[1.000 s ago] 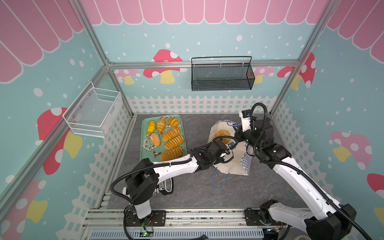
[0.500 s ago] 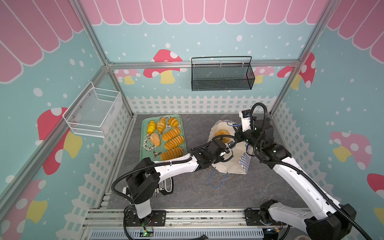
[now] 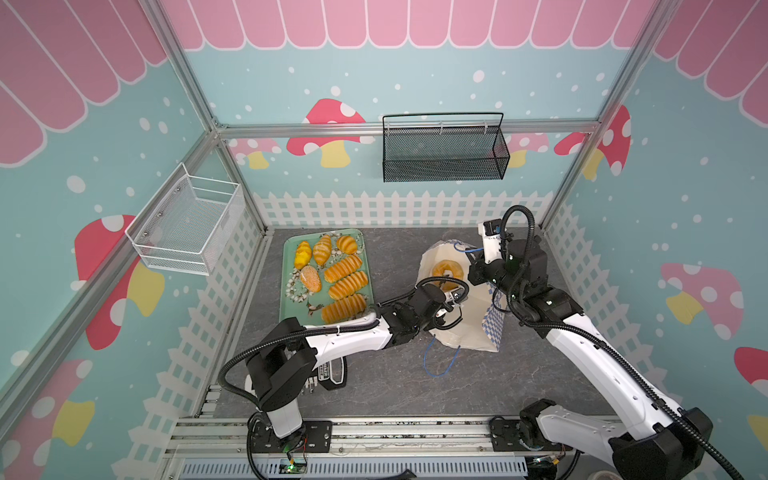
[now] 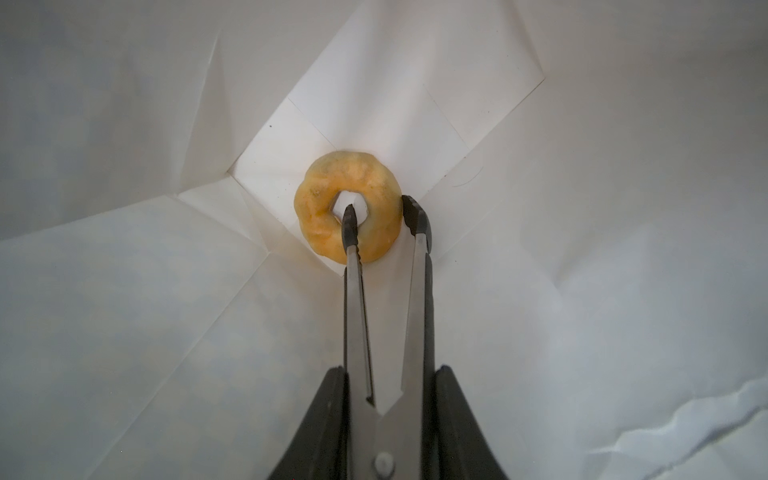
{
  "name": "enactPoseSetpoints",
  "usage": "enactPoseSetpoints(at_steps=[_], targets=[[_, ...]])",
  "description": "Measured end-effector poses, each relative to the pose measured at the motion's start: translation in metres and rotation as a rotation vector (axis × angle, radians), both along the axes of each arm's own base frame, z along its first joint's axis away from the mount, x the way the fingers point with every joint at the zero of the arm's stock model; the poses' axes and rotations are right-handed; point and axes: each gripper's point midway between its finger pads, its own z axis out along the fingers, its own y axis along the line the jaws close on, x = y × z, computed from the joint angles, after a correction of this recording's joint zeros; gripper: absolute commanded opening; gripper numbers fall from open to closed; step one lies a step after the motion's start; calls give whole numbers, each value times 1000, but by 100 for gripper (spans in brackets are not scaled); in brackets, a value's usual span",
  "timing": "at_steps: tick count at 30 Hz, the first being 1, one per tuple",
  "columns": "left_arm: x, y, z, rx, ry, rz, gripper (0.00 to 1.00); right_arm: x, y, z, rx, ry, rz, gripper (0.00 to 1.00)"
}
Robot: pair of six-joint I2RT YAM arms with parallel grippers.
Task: Take the fake bread out of the paper bag
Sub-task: 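Close the tongs on the ring donut's edge with the left gripper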
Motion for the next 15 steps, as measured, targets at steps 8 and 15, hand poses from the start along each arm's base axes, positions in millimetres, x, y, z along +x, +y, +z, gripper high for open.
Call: enactPoseSetpoints(at_steps=[8,15], targets=[[-7,0,1,22,-40,-43,0,0,0,0,3,1,-1,0],[-8,-3,1,37,-76,-72,10,0,0,0,3,1,-1,0]])
